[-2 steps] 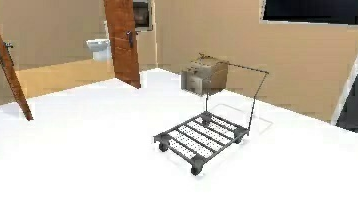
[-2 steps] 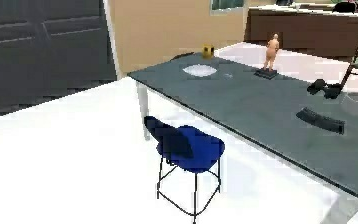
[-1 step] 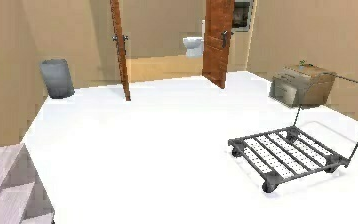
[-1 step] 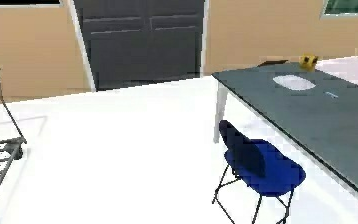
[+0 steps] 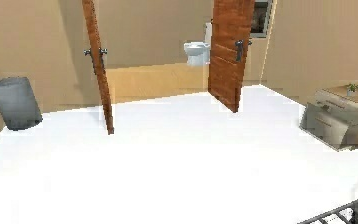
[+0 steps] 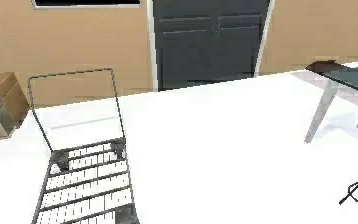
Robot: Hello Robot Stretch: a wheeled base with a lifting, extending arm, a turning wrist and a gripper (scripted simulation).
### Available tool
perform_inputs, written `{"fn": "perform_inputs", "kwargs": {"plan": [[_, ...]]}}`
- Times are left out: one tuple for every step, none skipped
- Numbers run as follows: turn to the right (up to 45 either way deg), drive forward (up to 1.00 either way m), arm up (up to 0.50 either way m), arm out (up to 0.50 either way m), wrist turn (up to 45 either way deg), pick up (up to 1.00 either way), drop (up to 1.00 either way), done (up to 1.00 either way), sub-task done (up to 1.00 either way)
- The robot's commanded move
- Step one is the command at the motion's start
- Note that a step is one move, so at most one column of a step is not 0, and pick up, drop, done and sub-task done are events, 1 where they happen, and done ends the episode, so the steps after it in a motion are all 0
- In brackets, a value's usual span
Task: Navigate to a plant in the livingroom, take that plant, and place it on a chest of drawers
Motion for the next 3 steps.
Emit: {"fn": "perform_inputs", "kwargs": {"plan": [[-3.0, 0.0, 0.0, 0.0, 0.0, 0.0, 0.0, 0.0, 0.0], [0.0, 0.85, 0.0, 0.0, 0.0, 0.0, 0.0, 0.0, 0.0], [27.0, 0.0, 0.0, 0.0, 0.0, 0.0, 0.0, 0.0, 0.0]]}}
